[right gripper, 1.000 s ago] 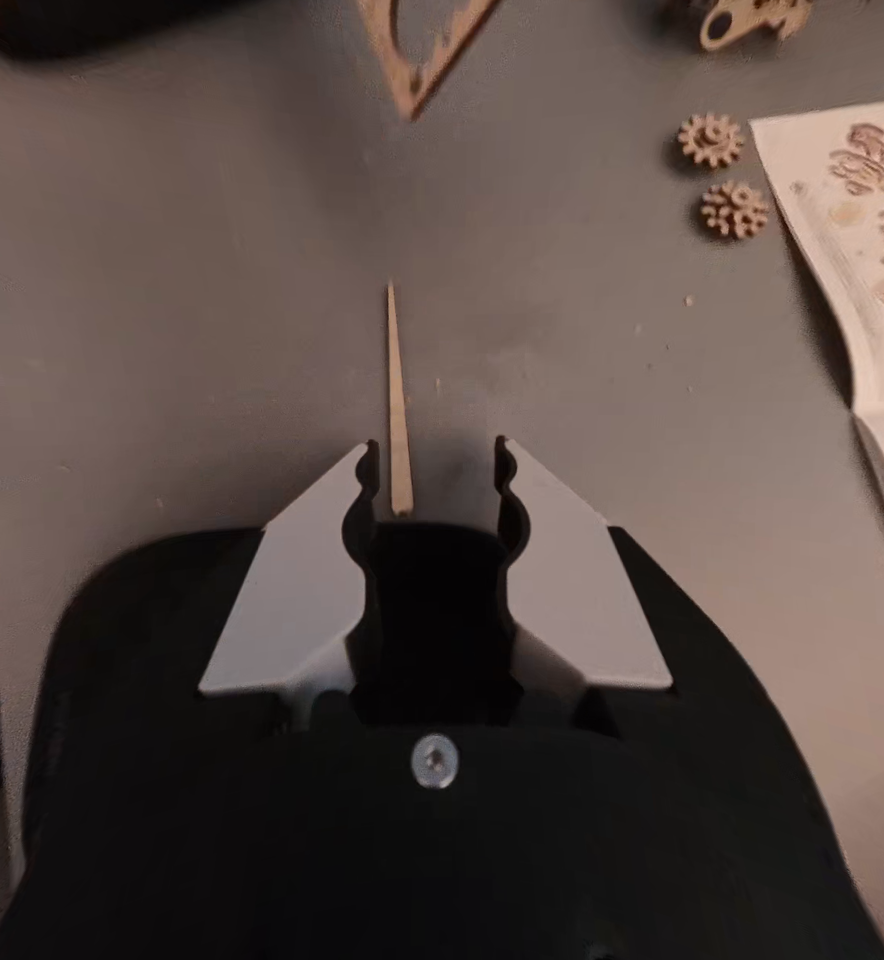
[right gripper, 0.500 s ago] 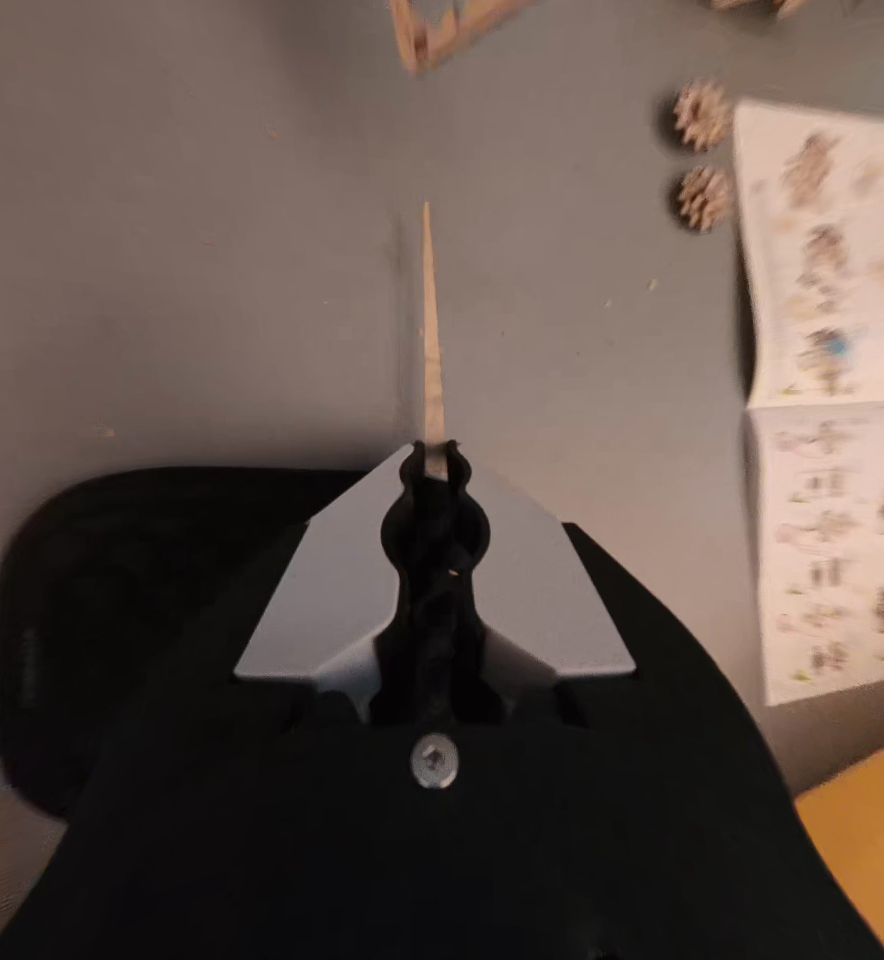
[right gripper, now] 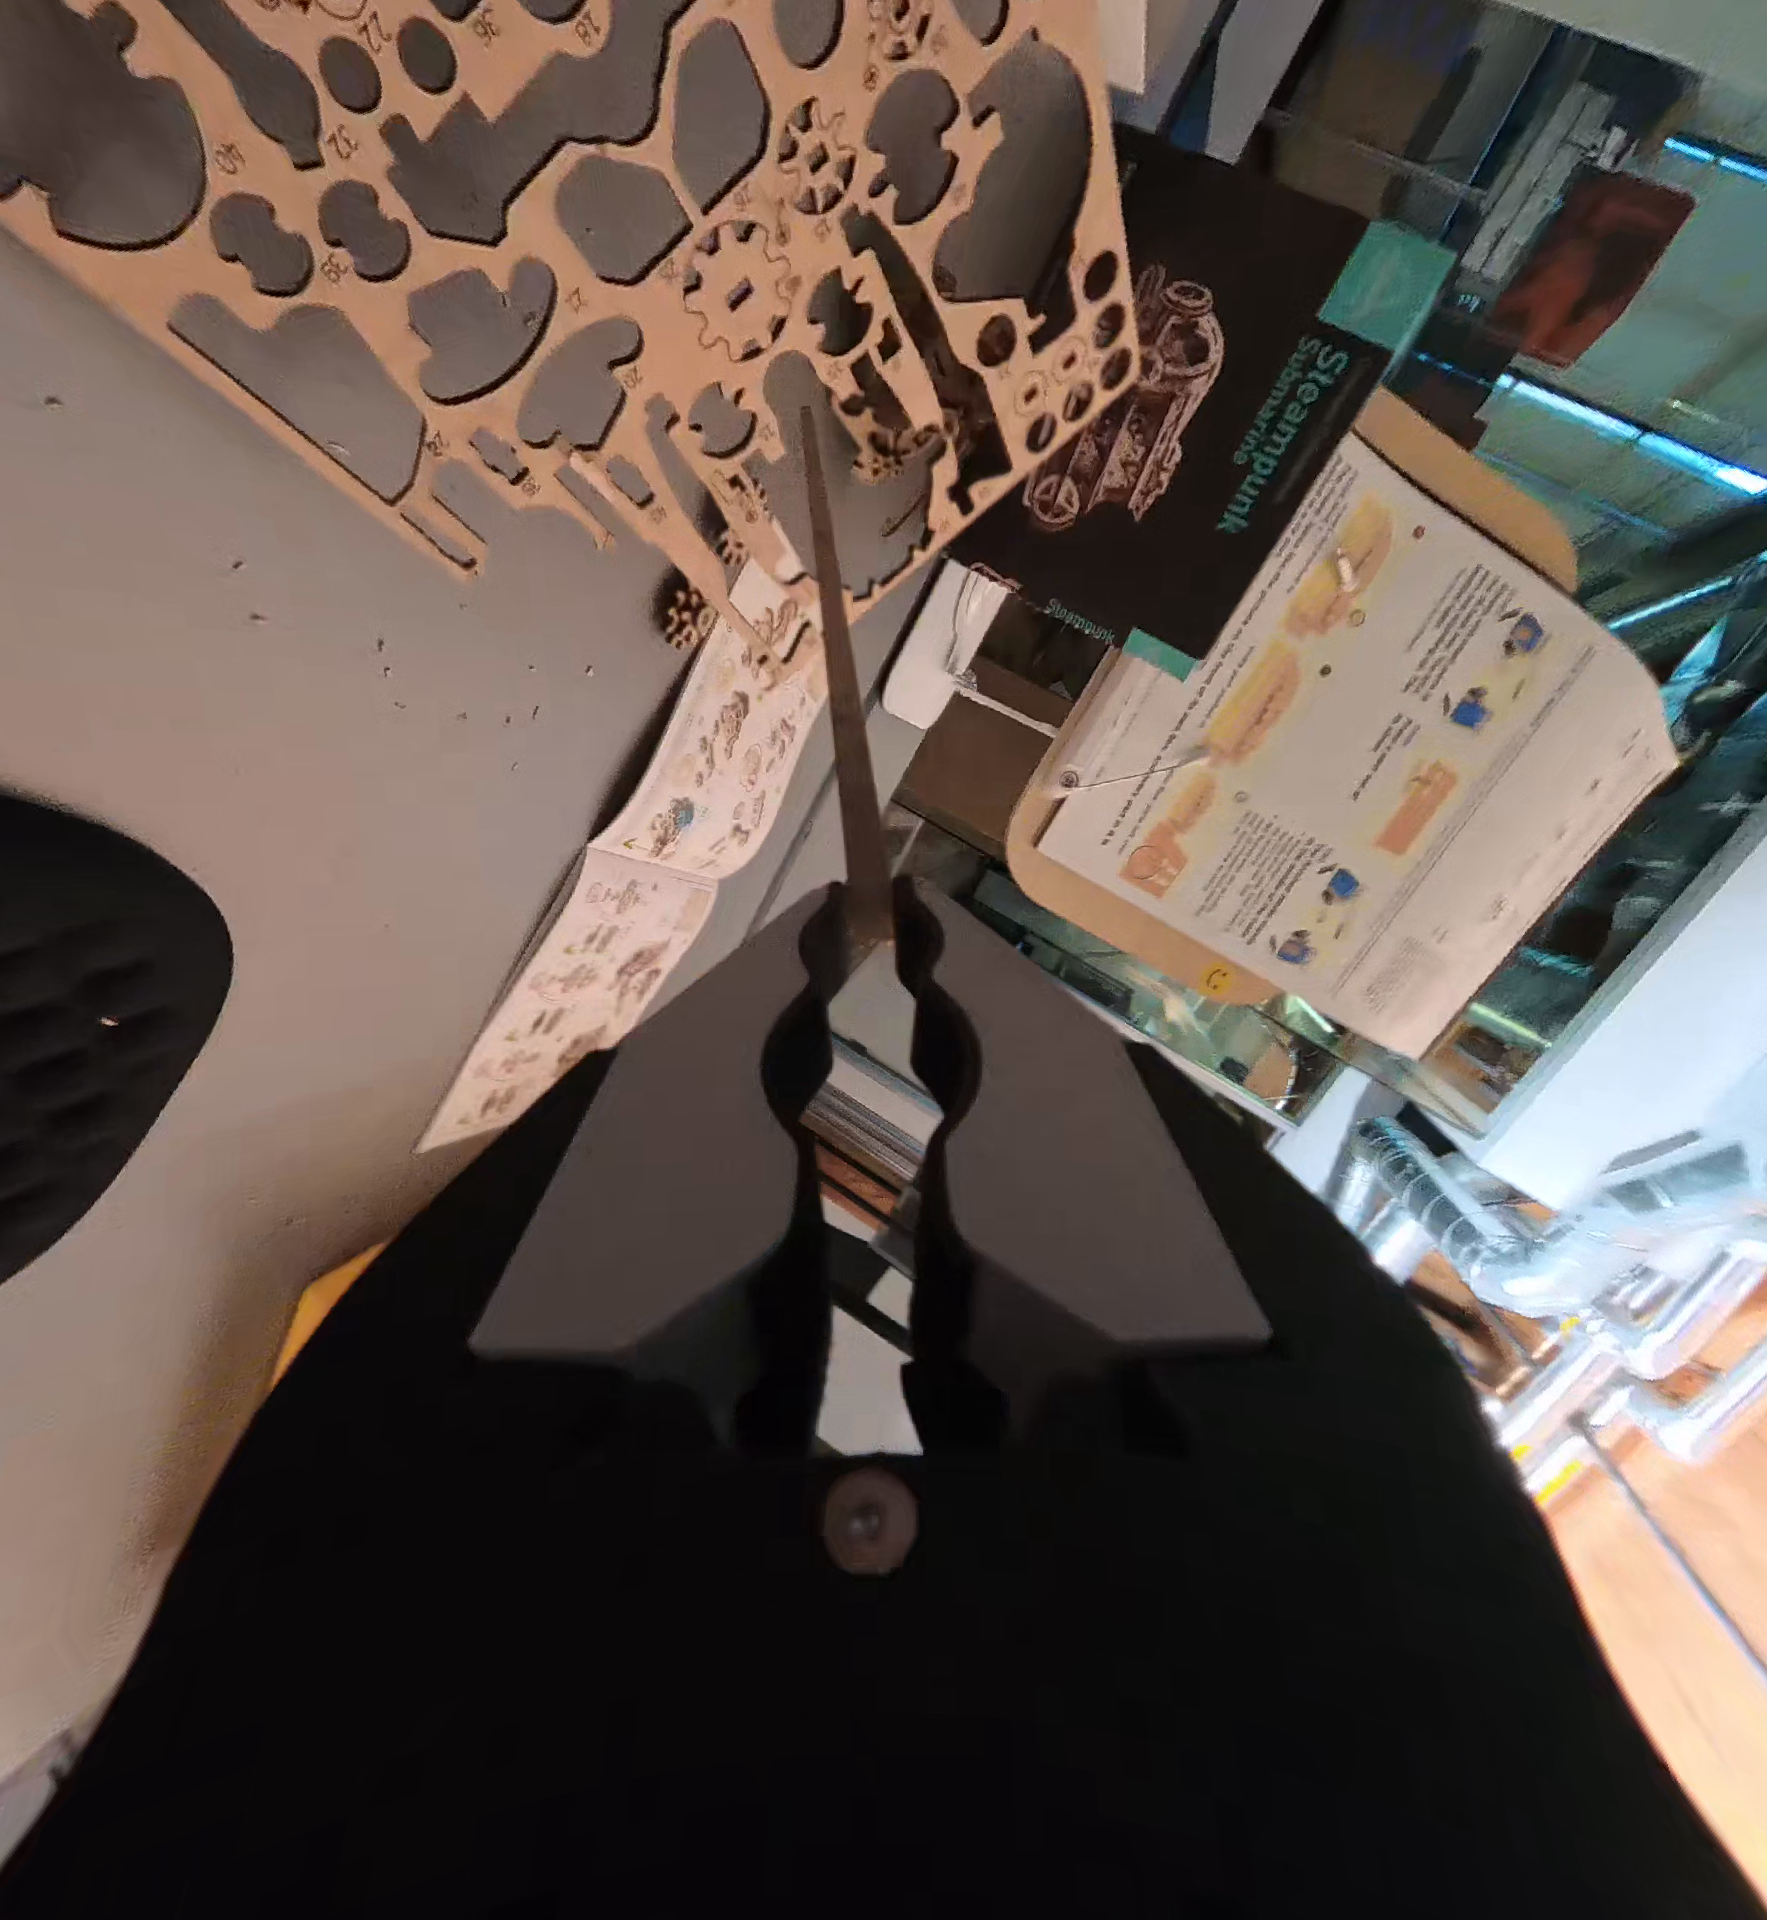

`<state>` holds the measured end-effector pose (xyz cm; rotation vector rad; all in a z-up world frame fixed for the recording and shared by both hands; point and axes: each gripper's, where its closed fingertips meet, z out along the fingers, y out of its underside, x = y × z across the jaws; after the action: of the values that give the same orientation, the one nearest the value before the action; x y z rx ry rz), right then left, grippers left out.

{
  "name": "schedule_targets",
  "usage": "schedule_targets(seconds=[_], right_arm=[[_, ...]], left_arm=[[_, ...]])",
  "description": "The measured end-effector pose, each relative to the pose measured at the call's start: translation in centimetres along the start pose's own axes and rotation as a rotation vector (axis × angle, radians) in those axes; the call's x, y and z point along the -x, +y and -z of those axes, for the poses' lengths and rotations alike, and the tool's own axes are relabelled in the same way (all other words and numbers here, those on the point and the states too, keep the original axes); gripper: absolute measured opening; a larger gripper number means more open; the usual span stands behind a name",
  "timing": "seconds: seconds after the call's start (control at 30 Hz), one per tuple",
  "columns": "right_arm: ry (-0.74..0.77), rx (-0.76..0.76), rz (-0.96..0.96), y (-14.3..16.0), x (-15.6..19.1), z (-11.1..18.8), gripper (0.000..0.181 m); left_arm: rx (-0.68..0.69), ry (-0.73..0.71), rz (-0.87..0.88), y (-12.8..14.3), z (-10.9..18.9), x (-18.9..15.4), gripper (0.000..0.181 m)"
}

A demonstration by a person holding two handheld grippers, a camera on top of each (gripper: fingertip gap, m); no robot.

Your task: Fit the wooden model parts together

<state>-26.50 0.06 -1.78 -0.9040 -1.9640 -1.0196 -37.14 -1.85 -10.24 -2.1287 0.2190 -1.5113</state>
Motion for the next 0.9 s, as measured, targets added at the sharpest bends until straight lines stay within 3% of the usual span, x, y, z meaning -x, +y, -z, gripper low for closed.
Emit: schedule_targets(seconds=[0.3, 0.57, 0.9], right_arm=[[-0.042, 0.003, 0.089, -2.1, 0.7, -1.0, 0.008], [-0.088, 0.042, 0.119, -1.3, 2.2, -1.3, 0.008], [-0.062, 0.094, 0.23, -2.3, 1.5, -1.0, 0.008]], left_arm=[[-0.025, 0.002, 0.045, 1.0, -0.9, 0.0, 0.0], [-0.014, 0.003, 0.027, 1.3, -1.3, -0.4, 0.001], [0.008, -0.038, 0.002, 1.5, -2.0, -0.5, 0.002]])
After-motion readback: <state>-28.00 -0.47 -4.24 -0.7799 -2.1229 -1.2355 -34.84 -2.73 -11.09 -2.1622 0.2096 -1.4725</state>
